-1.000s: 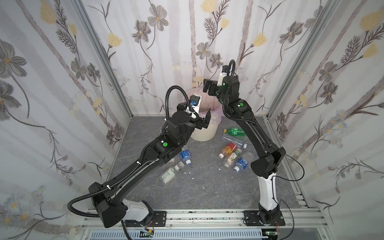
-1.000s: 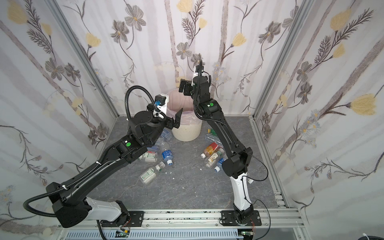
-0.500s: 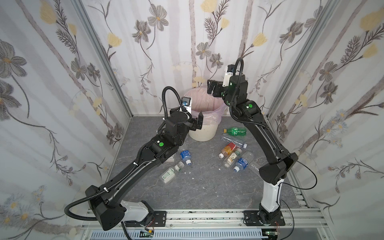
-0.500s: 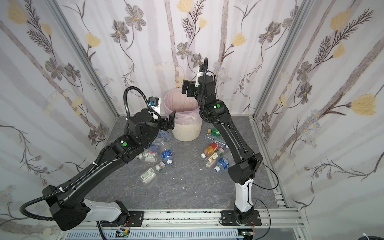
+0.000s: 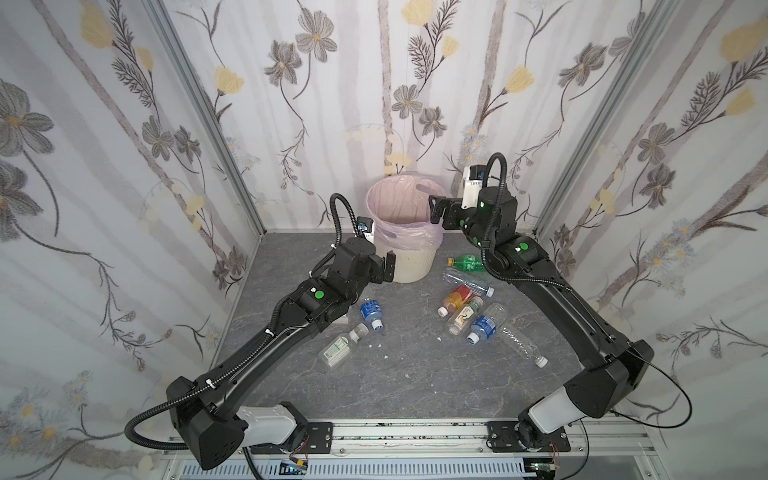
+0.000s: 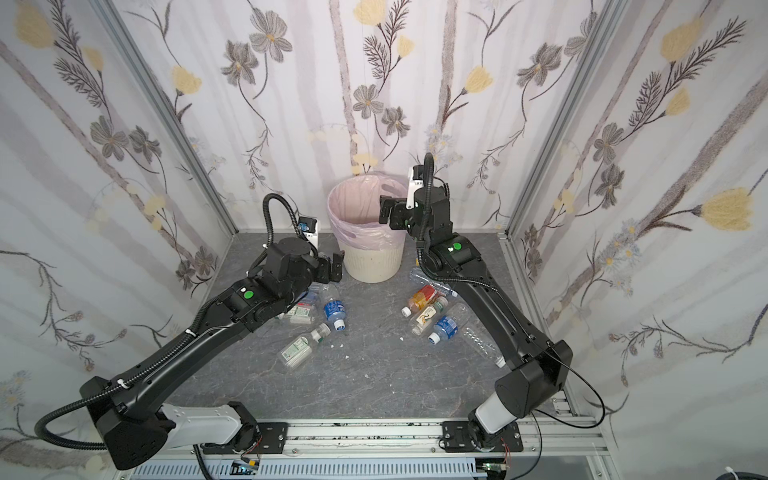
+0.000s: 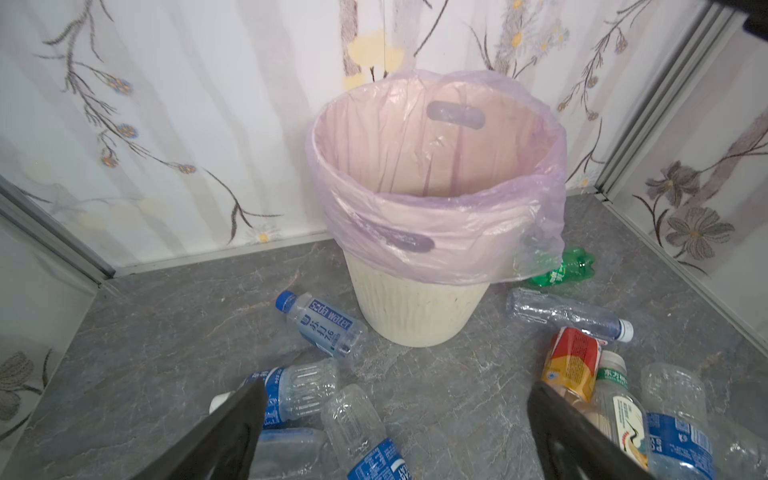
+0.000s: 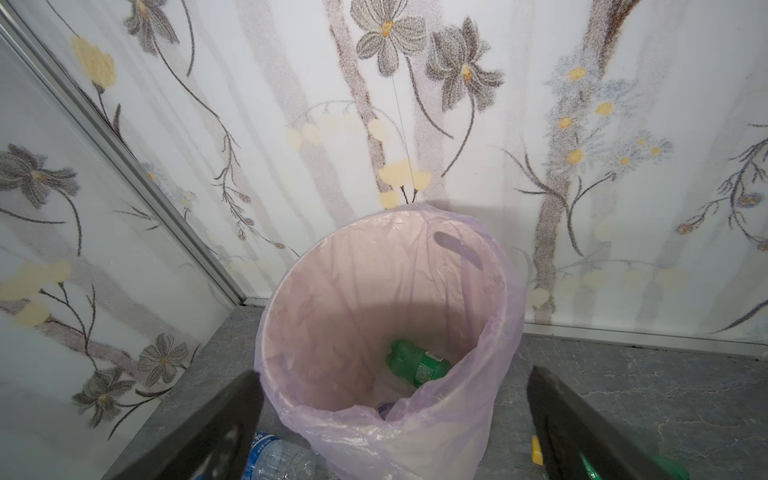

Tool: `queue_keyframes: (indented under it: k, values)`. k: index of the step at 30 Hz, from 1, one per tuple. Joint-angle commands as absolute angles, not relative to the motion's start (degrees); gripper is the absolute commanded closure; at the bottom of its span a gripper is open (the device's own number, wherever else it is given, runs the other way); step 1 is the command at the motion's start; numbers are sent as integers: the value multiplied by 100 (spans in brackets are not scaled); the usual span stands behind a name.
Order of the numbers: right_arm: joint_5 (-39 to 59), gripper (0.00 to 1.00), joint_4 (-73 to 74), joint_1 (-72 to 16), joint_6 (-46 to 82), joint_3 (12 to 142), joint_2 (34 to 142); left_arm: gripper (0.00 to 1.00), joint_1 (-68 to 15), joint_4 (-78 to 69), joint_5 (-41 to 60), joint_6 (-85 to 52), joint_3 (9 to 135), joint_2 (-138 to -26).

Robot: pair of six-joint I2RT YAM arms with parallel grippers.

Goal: Throw the plastic bottles in the bin
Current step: 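Lower both grippers from the bin toward the bottles on the table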

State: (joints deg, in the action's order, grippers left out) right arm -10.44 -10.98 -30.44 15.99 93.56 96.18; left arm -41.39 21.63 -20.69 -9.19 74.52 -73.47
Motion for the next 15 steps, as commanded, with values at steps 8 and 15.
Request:
queue_keyframes:
  k: [8, 15]
  values:
    - [-814, 0, -594, -3095, 1730, 7356, 8429, 0, -3829, 2621, -1314, -1861, 6540, -7054]
    - [-721, 0, -738, -3293, 1749, 6531, 8067, 0, -3607, 2941, -814, -2375, 6024, -6954]
